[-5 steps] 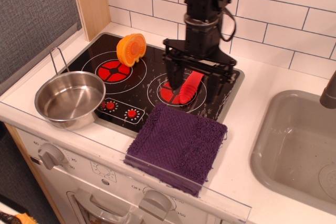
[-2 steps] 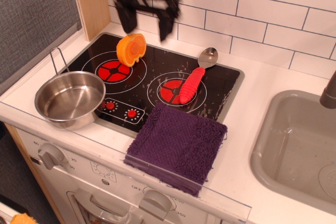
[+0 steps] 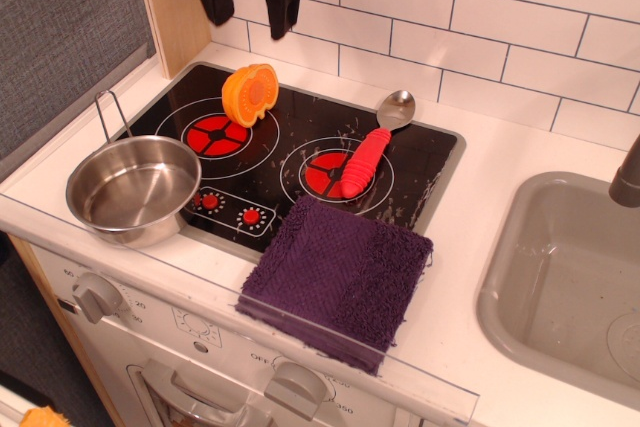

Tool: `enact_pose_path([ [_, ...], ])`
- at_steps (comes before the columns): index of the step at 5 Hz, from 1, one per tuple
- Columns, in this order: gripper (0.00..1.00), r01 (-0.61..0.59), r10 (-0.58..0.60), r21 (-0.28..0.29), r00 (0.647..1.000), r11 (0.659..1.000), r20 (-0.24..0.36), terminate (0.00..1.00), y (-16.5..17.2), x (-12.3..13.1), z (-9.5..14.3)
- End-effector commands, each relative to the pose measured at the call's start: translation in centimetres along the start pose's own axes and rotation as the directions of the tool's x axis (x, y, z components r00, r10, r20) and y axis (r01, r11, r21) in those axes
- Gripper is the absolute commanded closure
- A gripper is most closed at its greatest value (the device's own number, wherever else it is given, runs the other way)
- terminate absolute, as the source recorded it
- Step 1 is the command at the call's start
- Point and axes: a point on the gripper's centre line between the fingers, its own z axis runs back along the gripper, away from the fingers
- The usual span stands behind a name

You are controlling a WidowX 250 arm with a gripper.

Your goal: Put the orange on the purple rag.

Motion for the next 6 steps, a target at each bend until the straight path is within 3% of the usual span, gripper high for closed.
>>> enact_pose_path([
  [1, 0.00, -0.005, 0.005, 0.004, 0.999, 1.000, -0.051, 0.00, 0.2, 0.0, -2.7],
  [2, 0.00, -0.013, 0.013, 0.007, 0.994, 1.000, -0.108, 0.00, 0.2, -0.4, -4.7],
  [3, 0.00, -0.007, 0.007, 0.002, 0.993, 1.000, -0.119, 0.00, 0.0, -0.4, -5.2],
  [4, 1.00, -0.001, 0.003, 0.018, 0.994, 1.000, -0.105, 0.00, 0.1, -0.5, -4.5],
  [6, 1.00, -0.003, 0.001, 0.029, 0.997, 1.000, 0.073, 0.00, -1.8, -0.8, 3.3],
])
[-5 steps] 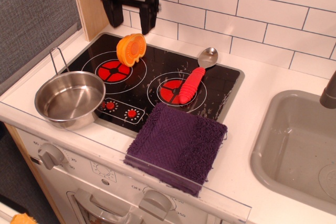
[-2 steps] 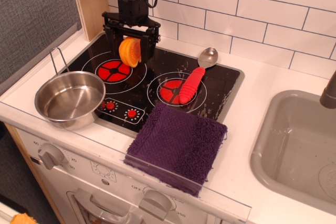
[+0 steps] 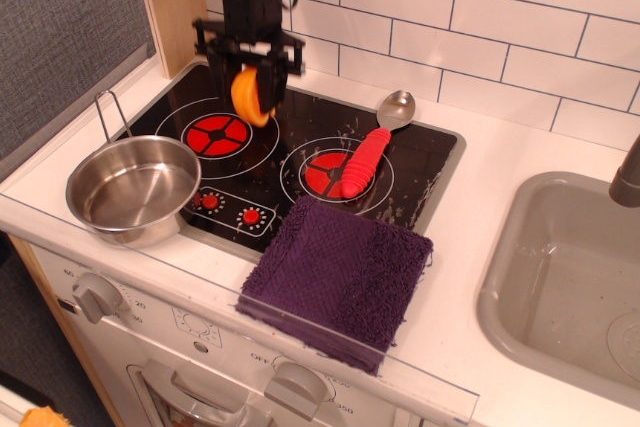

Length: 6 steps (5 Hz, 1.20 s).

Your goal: Put the orange on the purple rag.

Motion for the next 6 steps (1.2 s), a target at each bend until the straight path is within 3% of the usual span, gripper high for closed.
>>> enact_pose_path([
  [1, 1.00, 0.036, -0.035, -0.002, 0.982, 0.999, 0.187, 0.00, -4.5, -3.0, 9.5],
  [3, 1.00, 0.084, -0.080, -0.035, 0.992, 0.996, 0.097, 0.00, -9.7, -9.0, 7.1],
  [4, 1.00, 0.158, -0.151, -0.059, 0.983, 0.986, 0.109, 0.00, -11.3, -10.8, 5.3],
  [6, 1.00, 0.257, -0.254, -0.050, 0.966, 0.965, 0.055, 0.00, -13.9, -10.7, 0.8],
])
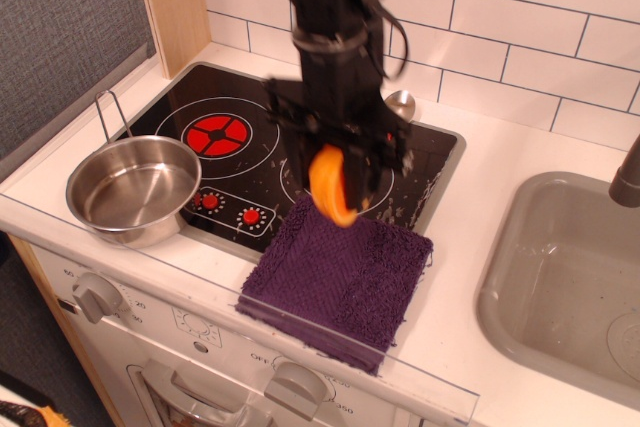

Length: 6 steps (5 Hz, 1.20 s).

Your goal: Put the orange on the purple rag.

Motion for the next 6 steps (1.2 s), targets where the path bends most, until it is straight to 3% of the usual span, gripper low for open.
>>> enact_pose_path([
  [1, 1.00, 0.052, -0.050, 0.034, 0.998, 0.998, -0.035, 0.00, -1.5, 0.2, -3.4],
  [2, 1.00, 0.034, -0.028, 0.076, 0.996, 0.997, -0.080, 0.00, -1.5, -0.8, -4.4],
  [3, 0.00, 0.006, 0.001, 0.101, 0.997, 0.995, -0.072, 0.00, -1.9, -1.4, -3.9],
  [4, 0.00, -0.025, 0.027, 0.109, 1.000, 0.994, -0.015, 0.00, -2.0, -1.4, -2.0],
  [6, 0.00, -0.103, 0.094, 0.099, 0.991, 0.990, 0.098, 0.00, -2.2, -0.2, 4.3],
])
